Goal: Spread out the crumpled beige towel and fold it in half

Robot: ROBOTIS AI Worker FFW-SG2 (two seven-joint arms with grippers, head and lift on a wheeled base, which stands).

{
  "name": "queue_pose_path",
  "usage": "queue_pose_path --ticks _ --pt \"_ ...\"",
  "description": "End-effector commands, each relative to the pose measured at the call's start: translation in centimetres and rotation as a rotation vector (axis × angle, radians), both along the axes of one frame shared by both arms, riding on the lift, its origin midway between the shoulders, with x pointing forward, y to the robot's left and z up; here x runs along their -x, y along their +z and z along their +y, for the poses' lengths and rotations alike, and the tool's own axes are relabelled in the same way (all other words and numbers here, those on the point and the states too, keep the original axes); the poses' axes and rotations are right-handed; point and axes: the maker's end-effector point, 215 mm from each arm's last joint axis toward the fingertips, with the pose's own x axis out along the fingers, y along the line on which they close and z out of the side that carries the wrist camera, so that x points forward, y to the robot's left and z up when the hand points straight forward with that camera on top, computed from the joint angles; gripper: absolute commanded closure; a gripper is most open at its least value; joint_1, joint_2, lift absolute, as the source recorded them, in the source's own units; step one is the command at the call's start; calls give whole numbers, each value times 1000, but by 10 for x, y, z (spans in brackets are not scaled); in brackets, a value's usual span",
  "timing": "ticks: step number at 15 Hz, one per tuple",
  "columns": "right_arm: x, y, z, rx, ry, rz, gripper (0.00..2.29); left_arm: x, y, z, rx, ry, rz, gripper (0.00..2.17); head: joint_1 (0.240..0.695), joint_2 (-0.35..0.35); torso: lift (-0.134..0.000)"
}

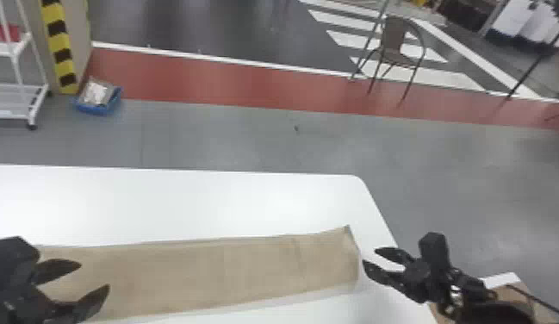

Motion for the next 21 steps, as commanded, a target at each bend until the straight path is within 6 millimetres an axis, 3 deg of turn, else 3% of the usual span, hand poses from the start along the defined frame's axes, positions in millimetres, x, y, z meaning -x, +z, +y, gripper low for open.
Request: queue_pose_path --ticks 1,7,10,11,13,14,17,21 --pt "-2 -12 6 39 41 42 512 -3 -1 1 -3 2 1 394 695 -350 0" --pt "-24 -24 30 17 85 111 508 -11 -3 4 -17 7 2 394 695 -350 0" --pt "-21 -34 37 -11 94 187 522 -15 -7 7 -28 16 2 394 695 -350 0" --pt "-19 -36 37 -20 96 206 572 -15 -7 9 -33 18 2 394 695 -350 0" --pt "-13 -37 38 -47 101 237 930 -15 -10 8 -50 17 0 397 695 -350 0" --pt "-12 -32 36 -58 103 229 1042 -14 -10 7 -58 11 -2 397 695 -349 0" --pt "-13 -11 30 -105 87 168 1052 -12 -15 8 -90 10 -2 397 695 -350 0" --pt "-8 2 -1 -86 51 145 1048 -14 -21 13 -181 17 -24 397 695 -350 0"
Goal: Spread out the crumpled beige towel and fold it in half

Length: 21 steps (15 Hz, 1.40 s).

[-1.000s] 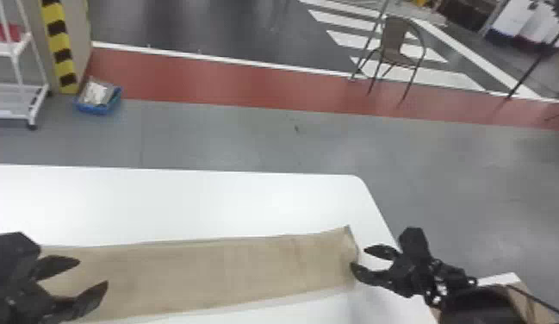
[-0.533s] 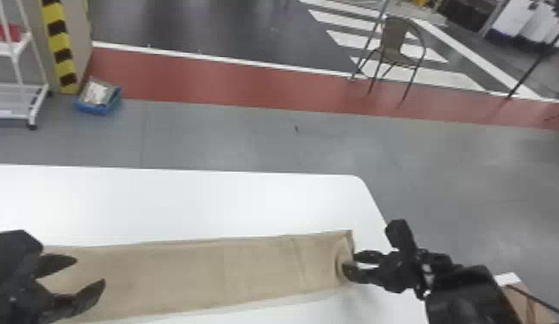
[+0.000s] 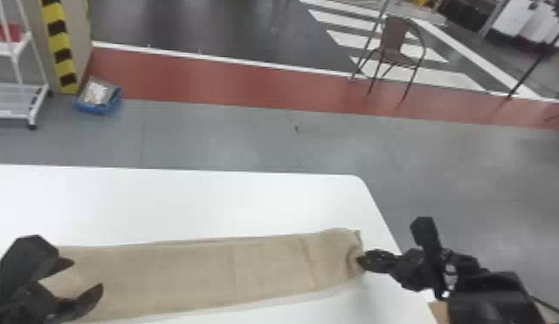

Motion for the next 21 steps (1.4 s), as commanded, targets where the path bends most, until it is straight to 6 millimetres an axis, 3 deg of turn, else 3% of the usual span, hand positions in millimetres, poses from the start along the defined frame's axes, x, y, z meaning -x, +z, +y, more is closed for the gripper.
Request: queue_pose_path --ticks 1,3,4,6,8,11,12,13,17,21 --pt "6 4 -16 19 -14 -2 1042 0 -5 0 -60 -3 -16 397 695 -350 0" --pt "13 1 -20 23 -16 1 971 1 -9 2 -91 7 -11 400 695 -350 0" --pt "15 1 -21 25 -16 0 802 0 -4 0 -78 6 -16 400 695 -350 0" --pt "16 0 -22 28 -16 0 799 3 18 -7 37 23 -26 397 695 -350 0" --pt "18 -3 -21 27 -15 5 799 16 31 -30 134 -16 -5 400 695 -350 0" --pt "16 -7 -11 18 -6 13 802 26 7 -43 124 -31 45 657 695 -350 0" --pt "16 -7 -11 16 -7 13 802 25 -2 -41 116 -26 60 940 695 -350 0" --pt "16 -7 -11 14 -10 15 802 23 -11 -36 111 -13 76 1362 695 -350 0" --pt "17 -4 -14 11 -13 13 802 14 -40 -12 74 32 118 1504 695 -350 0" --pt "19 -3 -16 9 -12 8 802 11 -48 5 28 49 119 1504 695 -350 0"
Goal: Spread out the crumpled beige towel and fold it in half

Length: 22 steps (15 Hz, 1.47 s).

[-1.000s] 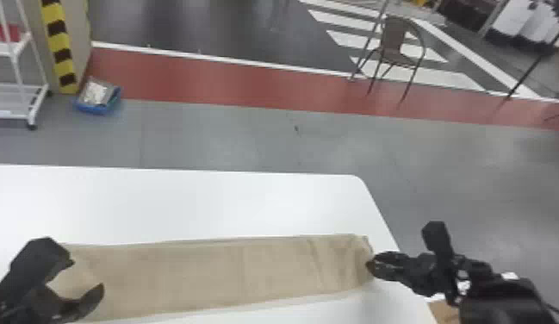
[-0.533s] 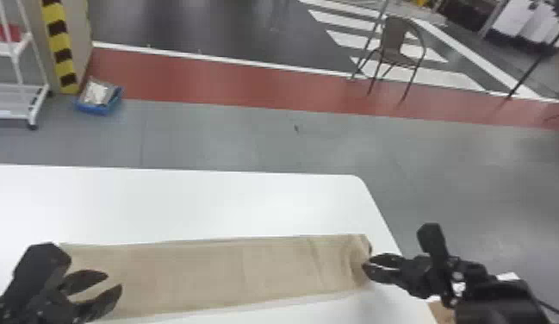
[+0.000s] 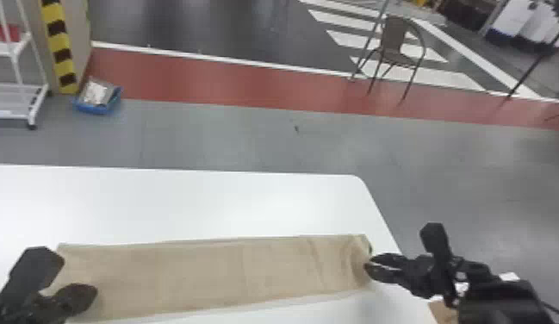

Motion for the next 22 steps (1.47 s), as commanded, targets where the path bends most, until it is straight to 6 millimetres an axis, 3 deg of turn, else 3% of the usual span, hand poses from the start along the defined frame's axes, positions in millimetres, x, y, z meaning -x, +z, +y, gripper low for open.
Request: queue_pose_path --ticks 1,8,9,11,17,18,20,22 --pt "3 0 0 -6 1 -2 802 0 -2 7 -15 3 2 1504 695 -350 0" --pt "7 9 13 -45 57 -12 799 -11 5 28 -40 29 -20 1501 695 -350 0" --pt "6 8 12 -37 56 -12 795 -12 5 28 -39 28 -20 1501 695 -350 0" --pt "3 7 14 -16 74 -21 485 -14 7 26 -38 22 -23 1501 695 -350 0" --pt "1 -9 31 -33 97 9 485 -17 6 18 -34 12 -20 1501 695 -347 0" --pt "3 -11 32 -31 101 19 589 -16 6 17 -34 9 -20 1501 695 -346 0" --pt "6 -14 30 -38 97 47 1382 -16 6 17 -36 10 -19 1501 695 -347 0" --pt "11 -9 24 -37 94 55 1504 -16 3 22 -48 18 -11 1501 695 -349 0"
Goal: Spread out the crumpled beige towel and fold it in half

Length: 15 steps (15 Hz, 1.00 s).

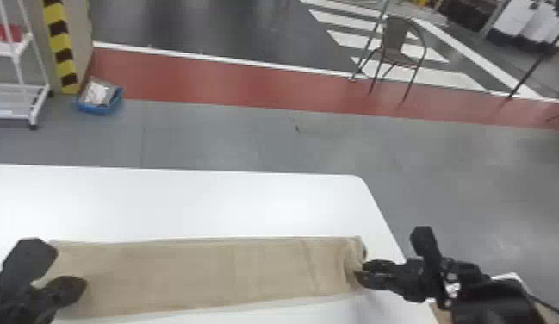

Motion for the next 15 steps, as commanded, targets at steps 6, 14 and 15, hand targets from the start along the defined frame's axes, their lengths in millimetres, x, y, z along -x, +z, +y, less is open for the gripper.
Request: queue_pose_path --ticks 6,14,15 --pt "24 31 -67 50 -66 -41 1075 -7 -1 10 -27 17 2 1504 695 -350 0" --pt "26 57 -116 120 -129 -103 66 -9 -7 15 -58 30 5 1504 695 -350 0" --pt "26 58 -117 122 -134 -104 66 -11 -8 17 -64 32 5 1504 695 -350 0"
